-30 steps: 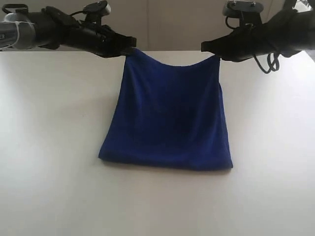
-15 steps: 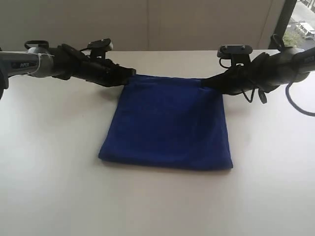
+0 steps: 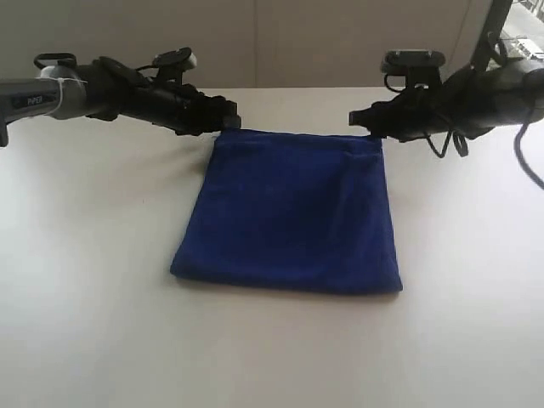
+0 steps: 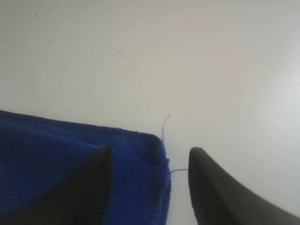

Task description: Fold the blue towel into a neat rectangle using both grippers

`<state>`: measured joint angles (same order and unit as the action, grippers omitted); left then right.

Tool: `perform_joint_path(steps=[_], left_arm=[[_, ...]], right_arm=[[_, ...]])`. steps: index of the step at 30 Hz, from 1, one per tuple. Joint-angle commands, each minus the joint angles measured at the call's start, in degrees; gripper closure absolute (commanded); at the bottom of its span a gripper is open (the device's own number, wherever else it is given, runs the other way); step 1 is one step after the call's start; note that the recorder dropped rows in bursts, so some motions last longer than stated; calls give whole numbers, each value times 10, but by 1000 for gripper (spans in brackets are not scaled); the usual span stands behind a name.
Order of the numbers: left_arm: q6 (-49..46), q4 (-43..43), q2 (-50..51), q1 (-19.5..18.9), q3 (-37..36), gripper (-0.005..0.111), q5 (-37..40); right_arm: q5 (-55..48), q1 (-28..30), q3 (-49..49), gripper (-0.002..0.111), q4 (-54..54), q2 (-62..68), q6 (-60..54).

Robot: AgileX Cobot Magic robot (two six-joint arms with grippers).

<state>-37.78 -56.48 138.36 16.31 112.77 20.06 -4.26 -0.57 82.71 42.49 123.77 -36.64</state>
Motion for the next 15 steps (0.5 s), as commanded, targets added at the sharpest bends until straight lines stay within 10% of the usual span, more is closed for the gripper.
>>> perform_joint_path(steps=[1, 7, 9, 15], left_arm=[[20, 53, -40, -27, 5, 44, 87], [123, 148, -58, -66, 5, 84, 249], [121, 153, -58, -70, 3, 105, 308], [106, 155, -66, -47, -23, 107, 369]], right_arm=[[-85, 2, 1, 65, -4, -56, -5], [-250, 2, 1, 108, -4, -77, -5], [-295, 2, -1, 108, -6, -77, -3], [-372, -13, -1, 108, -91, -77, 83]])
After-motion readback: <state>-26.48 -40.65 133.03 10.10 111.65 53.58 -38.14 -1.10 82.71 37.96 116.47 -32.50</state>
